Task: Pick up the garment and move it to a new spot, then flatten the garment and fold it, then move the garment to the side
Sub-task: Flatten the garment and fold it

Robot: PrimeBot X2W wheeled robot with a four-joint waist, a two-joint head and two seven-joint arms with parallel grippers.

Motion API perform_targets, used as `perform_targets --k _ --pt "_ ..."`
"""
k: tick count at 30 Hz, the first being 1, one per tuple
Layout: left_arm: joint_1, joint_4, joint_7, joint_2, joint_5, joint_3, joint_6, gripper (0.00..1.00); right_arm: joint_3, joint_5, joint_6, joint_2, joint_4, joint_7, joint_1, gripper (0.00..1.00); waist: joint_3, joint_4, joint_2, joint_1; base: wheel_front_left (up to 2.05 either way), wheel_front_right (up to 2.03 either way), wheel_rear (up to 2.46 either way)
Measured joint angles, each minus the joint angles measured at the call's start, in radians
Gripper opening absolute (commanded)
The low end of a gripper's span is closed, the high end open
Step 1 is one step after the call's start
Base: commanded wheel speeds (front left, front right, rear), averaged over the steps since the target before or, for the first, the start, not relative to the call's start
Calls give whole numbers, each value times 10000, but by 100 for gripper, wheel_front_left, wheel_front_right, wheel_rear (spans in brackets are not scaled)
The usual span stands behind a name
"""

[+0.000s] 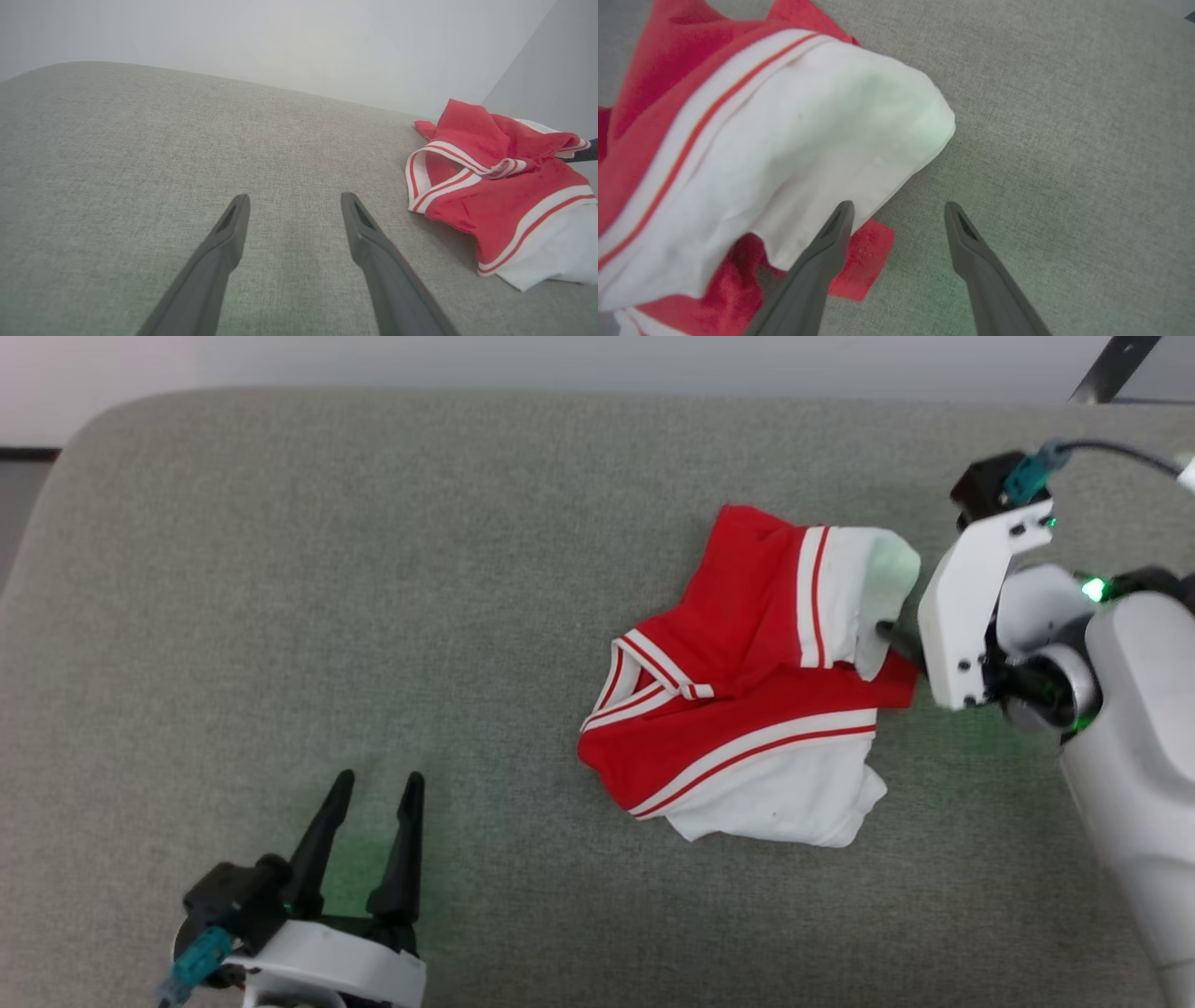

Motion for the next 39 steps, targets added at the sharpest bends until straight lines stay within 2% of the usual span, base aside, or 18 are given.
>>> perform_targets --k 16,17,18,19,20,33,39 --pt "-592 63 0 -171 -184 -485 -40 100 -215 -617 -2 410 1824 -775 -1400 100 858 344 0 0 0 0 0" --pt "-605 67 0 -171 -203 -487 -40 100 -167 -629 -2 408 1868 -800 -1434 88 884 365 0 0 0 0 0" --pt "-606 75 0 -171 -203 -491 -40 100 -161 -625 -2 405 1900 -832 -1462 47 907 381 0 0 0 0 0" --pt "-606 90 0 -169 -209 -489 -40 100 -169 -621 -2 401 1937 -951 -1499 27 930 391 0 0 0 0 0" --pt "-606 104 0 -169 -219 -487 -40 100 -169 -621 0 405 1971 -1014 -1534 0 948 395 0 0 0 0 0" --pt "-584 230 0 -125 -234 -368 -42 100 -562 -614 0 240 2044 -2288 -1663 0 736 47 0 0 0 0 0" --pt "-475 215 0 -109 -228 -290 -42 100 -1114 -537 0 -384 1269 -2481 -1395 0 525 -270 0 1 0 0 0"
